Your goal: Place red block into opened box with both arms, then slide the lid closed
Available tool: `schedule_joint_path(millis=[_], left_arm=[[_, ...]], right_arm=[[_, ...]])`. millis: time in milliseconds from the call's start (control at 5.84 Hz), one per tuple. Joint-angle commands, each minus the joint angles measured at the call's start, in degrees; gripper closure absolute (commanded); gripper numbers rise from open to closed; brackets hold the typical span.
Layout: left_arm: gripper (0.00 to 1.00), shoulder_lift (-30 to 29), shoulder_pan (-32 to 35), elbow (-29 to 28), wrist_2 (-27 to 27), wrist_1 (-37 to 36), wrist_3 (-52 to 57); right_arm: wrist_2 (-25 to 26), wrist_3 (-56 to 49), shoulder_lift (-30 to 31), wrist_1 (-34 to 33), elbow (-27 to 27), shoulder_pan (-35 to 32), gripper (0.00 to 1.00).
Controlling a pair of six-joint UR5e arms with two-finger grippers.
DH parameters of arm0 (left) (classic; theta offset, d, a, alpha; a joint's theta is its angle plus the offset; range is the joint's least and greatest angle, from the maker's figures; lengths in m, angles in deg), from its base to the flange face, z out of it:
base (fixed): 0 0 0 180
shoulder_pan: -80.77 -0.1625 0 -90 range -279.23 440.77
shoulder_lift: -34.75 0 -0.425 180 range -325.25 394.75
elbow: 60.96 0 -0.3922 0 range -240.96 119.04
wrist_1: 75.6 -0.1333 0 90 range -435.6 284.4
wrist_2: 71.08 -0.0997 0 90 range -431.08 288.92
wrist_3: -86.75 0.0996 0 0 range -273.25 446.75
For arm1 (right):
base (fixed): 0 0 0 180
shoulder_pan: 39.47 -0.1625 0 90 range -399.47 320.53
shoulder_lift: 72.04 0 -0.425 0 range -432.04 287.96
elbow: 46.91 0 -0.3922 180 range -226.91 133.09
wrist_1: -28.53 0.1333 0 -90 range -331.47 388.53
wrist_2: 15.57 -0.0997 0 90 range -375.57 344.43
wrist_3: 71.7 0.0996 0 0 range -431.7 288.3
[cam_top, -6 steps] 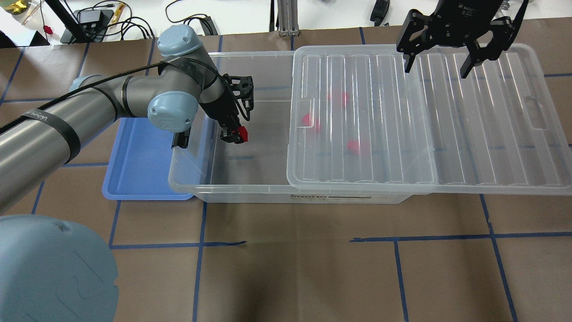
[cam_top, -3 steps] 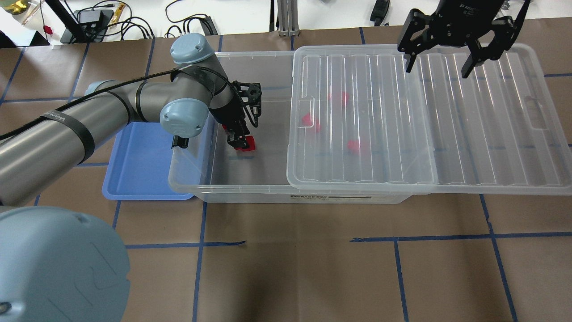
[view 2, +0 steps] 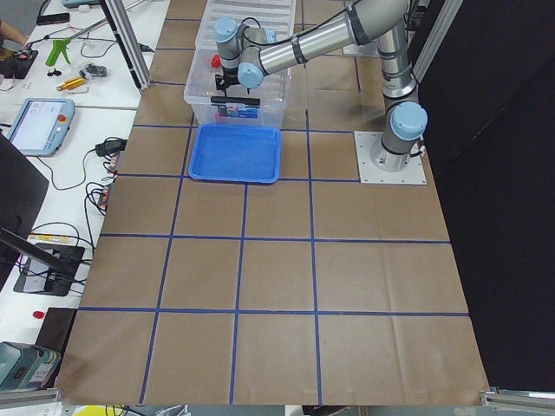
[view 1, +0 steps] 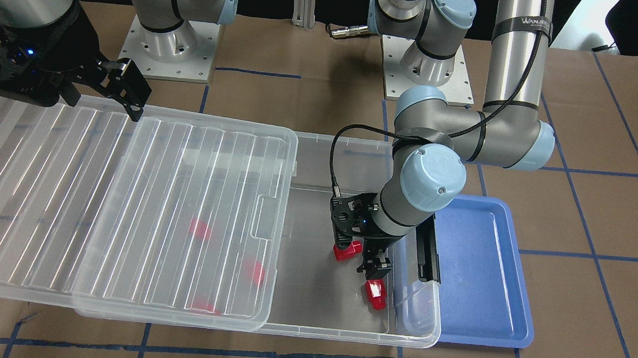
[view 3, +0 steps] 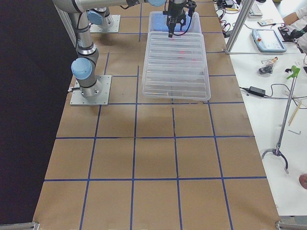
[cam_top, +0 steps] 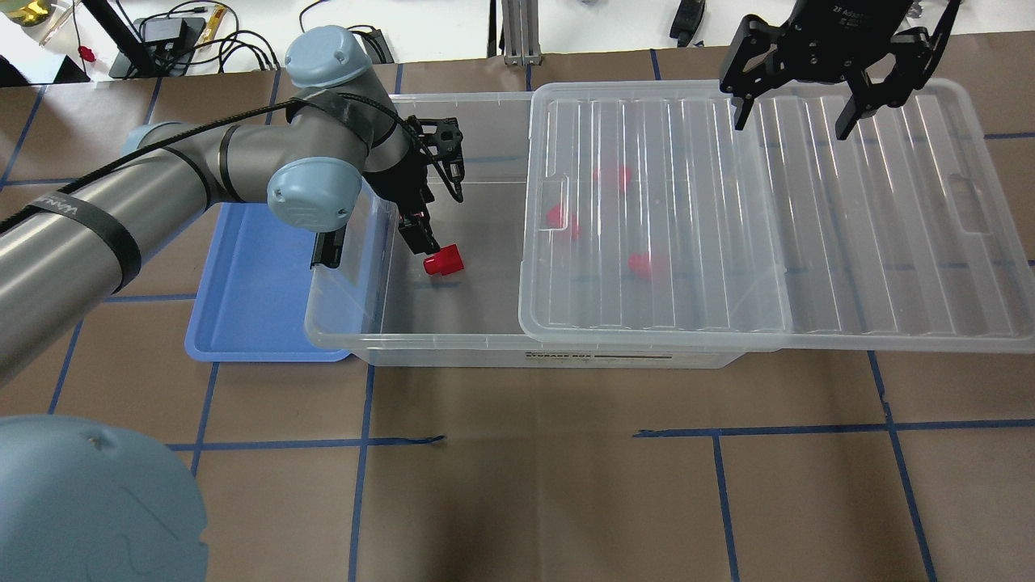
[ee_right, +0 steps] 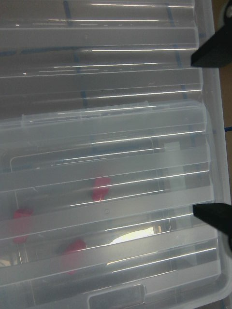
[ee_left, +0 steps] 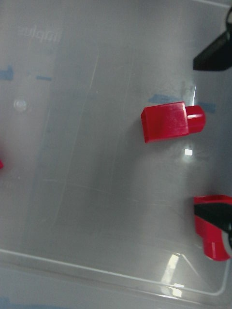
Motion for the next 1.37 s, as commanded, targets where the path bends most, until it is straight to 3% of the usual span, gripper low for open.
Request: schedule_joint_path(millis=[0,342,514,856,1198], left_arm=[[0.04,7.51,-0.26,-0.42,-3.91,2.87,-20.10],[0.04,12.37,-0.26,-3.12,-5.60,10.48,-46.01],[0.04,12.30,0.09,-6.27,-7.70,17.57,-60.17],[0.02,15.88,-0.26,-9.20,-7.81,23.67,-72.65],[0.02,18.01,-0.87,-9.12,-6.76,24.50,-76.22]], right_arm=[[3.54,-1.71,-0.15,-0.10,-0.09,2.68,0.00],[5.51,-13.01,-0.23,0.07,-0.17,15.73,0.00],[7.95,-18.37,-0.85,-0.71,-0.70,22.24,0.00],[10.52,-29.95,-4.61,-13.90,-6.99,33.24,0.00],[10.60,-33.62,-6.12,-27.99,-16.74,38.21,0.00]])
